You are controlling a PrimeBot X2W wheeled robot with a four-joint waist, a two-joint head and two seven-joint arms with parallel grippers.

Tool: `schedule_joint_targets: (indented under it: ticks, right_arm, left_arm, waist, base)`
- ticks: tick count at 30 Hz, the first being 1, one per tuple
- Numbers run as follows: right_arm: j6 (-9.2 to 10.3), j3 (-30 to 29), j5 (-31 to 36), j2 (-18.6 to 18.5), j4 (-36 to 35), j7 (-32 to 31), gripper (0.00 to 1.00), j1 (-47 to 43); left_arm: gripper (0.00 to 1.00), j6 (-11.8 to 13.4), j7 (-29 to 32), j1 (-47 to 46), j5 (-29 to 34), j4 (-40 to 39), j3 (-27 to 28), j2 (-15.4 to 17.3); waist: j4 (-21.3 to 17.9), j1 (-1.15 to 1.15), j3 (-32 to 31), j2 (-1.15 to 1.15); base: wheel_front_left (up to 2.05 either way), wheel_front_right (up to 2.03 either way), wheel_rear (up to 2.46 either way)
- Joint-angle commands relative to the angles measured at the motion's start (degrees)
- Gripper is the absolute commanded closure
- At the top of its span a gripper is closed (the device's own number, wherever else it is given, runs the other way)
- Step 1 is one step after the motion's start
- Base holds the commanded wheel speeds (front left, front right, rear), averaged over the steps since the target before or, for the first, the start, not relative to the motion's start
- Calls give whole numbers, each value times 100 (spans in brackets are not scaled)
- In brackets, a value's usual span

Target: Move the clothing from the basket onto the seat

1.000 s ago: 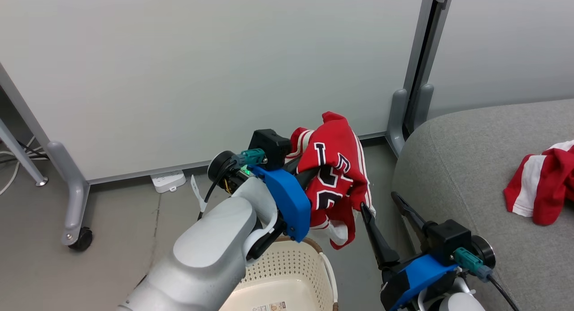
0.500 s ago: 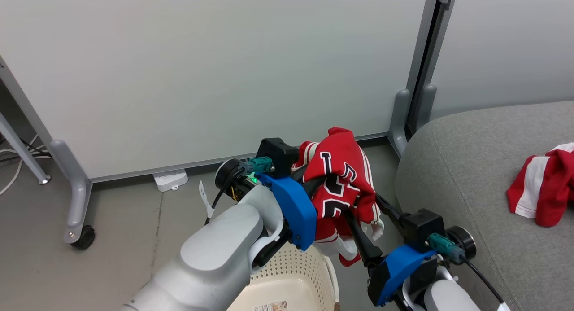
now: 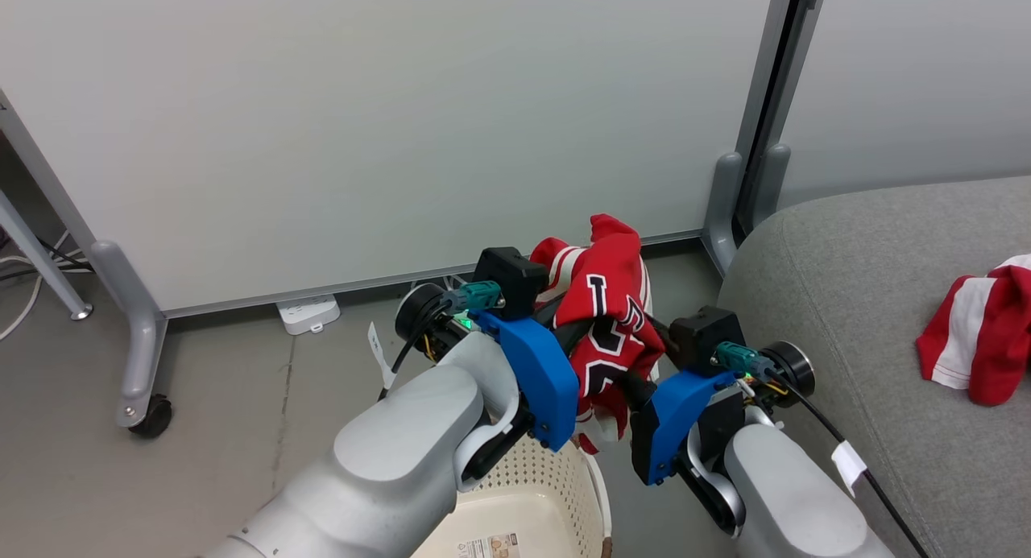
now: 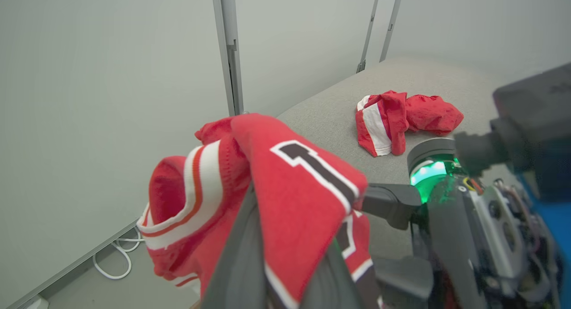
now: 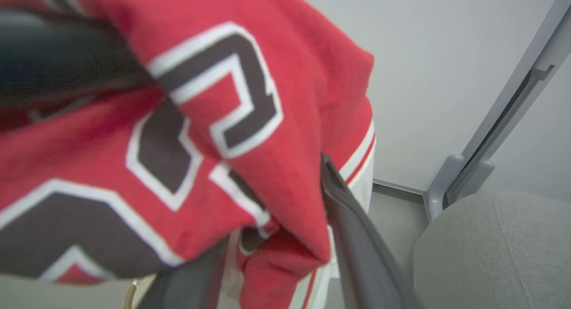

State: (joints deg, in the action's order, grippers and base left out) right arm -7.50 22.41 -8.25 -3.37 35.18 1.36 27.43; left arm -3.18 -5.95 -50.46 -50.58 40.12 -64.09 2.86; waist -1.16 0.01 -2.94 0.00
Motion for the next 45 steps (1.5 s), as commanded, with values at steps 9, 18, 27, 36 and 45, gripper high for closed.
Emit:
schedule_joint_targets:
  ticks: [9,18,27,36,45]
  right_arm:
    - [2,247,-271,34,496,344,100,312]
    - [2,365,-400,44,783,533,100,417]
    - [2,378,-449,49,943,650,100,455]
    - [2,433,-489,50,1036,703,100,483]
    - [2,462,-527,53,1117,746,100,542]
  left_arm:
    - [100,34,-126,-179,-178,120,-203,8]
    - [100,42,-238,-240,-377,204,-334,8]
    - [100,68,-301,-258,-492,297,-495,8]
    - [100,96,-385,-296,-632,332,-588,8]
    - [0,112,-411,-314,-736,386,-682,8]
  waist:
    - [-45,-1,3,0]
    - [-95,-1,-21,0]
    - [-83,-1,-16,0]
    - [-79,-1,-30,0]
    - [-54,-1,-73,0]
  base:
    - [0,0,0]
    - [0,0,0]
    - [0,0,0]
    - [0,0,0]
    - [0,0,0]
